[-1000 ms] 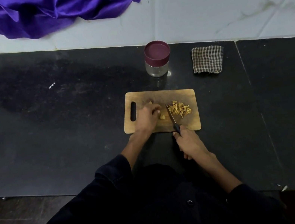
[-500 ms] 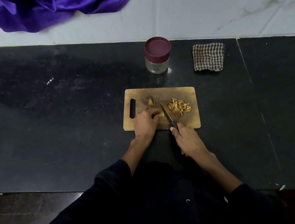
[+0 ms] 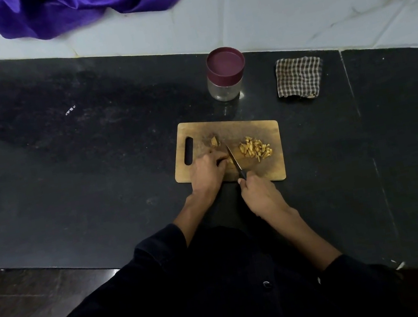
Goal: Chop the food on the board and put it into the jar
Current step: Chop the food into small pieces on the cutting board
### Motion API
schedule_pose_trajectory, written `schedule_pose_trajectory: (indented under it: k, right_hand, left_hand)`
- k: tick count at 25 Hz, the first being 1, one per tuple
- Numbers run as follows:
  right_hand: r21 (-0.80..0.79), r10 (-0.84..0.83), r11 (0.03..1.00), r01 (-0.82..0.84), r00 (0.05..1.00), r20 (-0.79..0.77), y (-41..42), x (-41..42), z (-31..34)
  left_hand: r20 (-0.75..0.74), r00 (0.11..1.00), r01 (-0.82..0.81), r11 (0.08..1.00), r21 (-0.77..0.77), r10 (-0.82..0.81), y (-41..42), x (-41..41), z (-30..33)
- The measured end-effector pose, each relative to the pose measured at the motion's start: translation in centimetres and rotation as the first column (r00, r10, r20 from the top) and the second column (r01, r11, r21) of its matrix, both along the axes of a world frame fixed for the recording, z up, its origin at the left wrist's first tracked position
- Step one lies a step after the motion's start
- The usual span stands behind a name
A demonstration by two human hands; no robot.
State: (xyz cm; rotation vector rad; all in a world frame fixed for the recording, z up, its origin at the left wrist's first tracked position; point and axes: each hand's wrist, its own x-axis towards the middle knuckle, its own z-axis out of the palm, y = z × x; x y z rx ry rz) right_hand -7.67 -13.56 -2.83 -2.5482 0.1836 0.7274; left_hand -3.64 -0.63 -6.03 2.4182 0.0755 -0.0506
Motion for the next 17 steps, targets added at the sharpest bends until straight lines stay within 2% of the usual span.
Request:
schedule_pose_trajectory:
  k: [4,10,17]
  right_hand:
    - [-0.009,-0.036,0.999,0.035,0.996,-0.080,0.2,1.0,0.2]
    - [-0.007,-0.037,0.999,0.037,0.999,-0.028,0.1,-0.7,-0.6]
    - [0.005,-0.041,0.999,0.041,0.997,-0.069,0.0,-0.8,-0.4]
  left_hand:
    - [-0.004,1.000,0.005,1.000,0.005,-0.005,0.0,0.0,0.0]
    - [-0.004,1.000,-0.001,1.000,0.009,0.001,0.0,-0.1,0.3]
    - [-0.004,1.000,0.015,1.000,0.013,-0.015,-0.1,-0.1,0.1]
